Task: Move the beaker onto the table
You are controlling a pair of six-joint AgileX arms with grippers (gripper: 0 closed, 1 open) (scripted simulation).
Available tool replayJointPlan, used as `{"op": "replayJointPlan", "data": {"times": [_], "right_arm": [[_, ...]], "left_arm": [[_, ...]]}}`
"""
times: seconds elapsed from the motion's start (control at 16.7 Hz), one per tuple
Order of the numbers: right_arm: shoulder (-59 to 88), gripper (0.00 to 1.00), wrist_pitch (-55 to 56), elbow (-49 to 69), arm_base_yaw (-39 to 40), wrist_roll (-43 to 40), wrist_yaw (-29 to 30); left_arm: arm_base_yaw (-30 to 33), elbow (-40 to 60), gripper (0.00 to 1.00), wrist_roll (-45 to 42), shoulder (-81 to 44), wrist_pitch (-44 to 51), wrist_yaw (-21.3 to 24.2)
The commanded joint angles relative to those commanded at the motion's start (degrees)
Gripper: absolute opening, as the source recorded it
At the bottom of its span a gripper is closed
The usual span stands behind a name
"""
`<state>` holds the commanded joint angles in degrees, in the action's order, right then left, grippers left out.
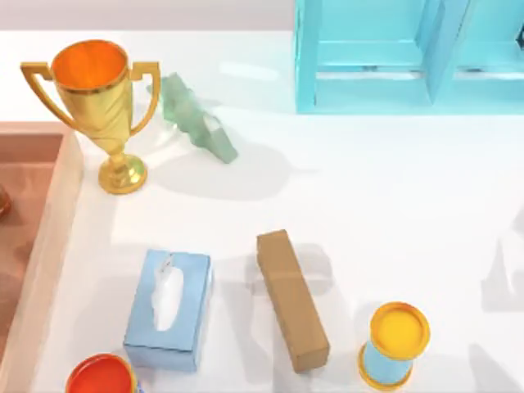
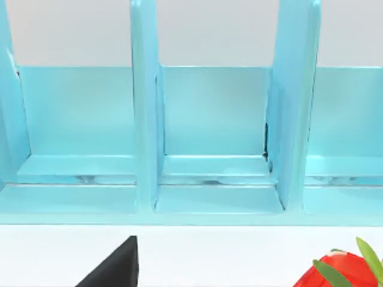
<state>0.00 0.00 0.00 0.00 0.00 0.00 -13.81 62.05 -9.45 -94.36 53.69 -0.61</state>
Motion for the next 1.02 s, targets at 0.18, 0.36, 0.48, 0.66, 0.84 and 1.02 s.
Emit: {"op": "replayJointPlan", "data": {"times": [0.18,0.36,0.48,0.66,0.84,1.02], "right_arm": [[0.0,1.0,0.0,0.0,0.0,0.0,0.0],[0.0,1.0,0.0,0.0,0.0,0.0,0.0],[0.0,1.0,0.0,0.0,0.0,0.0,0.0],[0.0,1.0,0.0,0.0,0.0,0.0,0.0],[0.0,1.0,0.0,0.0,0.0,0.0,0.0],[0.0,1.0,0.0,0.0,0.0,0.0,0.0]], "left_arm": [[4.4,3.1,0.0,5.4,1.1,7.3,0.0],[11.0,5.0,0.0,10.0,3.0,14.2,0.3],[15.6,6.5,0.0,12.2,4.7,17.2,0.4],[19.0,8.2,0.0,13.6,6.7,18.7,0.5],[19.0,8.3,0.0,13.6,6.7,18.7,0.5],[19.5,8.5,0.0,14.2,6.1,18.8,0.5]]}}
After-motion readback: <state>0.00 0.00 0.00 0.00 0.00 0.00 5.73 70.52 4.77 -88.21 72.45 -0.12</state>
